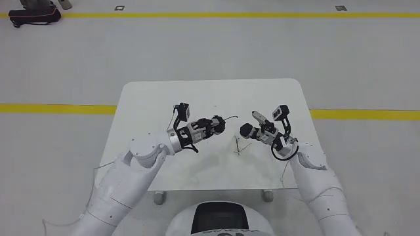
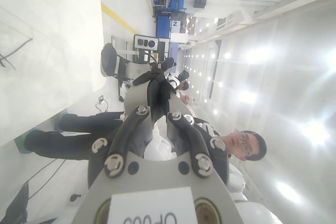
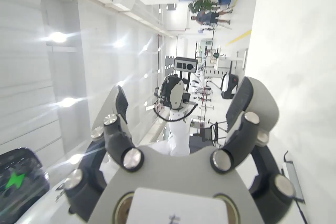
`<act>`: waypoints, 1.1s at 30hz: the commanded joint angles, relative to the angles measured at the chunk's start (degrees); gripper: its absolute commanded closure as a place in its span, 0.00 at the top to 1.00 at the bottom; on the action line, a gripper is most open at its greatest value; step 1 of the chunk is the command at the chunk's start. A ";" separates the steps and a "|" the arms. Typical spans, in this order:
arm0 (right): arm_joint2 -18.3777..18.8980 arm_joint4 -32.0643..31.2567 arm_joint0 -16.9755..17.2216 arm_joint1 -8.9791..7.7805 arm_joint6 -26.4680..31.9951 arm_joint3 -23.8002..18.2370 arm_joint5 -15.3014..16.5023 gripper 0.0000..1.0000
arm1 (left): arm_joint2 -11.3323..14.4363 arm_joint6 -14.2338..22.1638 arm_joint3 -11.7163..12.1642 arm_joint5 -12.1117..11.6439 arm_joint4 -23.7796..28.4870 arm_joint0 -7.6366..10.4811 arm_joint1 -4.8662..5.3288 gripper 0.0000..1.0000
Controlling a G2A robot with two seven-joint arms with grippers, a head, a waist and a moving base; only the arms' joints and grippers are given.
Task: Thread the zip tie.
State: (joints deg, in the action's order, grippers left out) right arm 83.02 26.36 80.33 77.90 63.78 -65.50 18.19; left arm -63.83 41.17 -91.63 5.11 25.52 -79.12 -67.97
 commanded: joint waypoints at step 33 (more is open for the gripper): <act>-7.32 9.45 -7.30 -3.27 15.86 9.63 0.42 1.00 | 0.29 11.05 -0.04 1.18 1.03 0.66 1.93 0.00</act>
State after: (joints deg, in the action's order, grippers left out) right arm 76.35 35.40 73.29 74.98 79.63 -56.19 18.37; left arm -63.45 51.58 -91.78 6.34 26.35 -78.50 -66.15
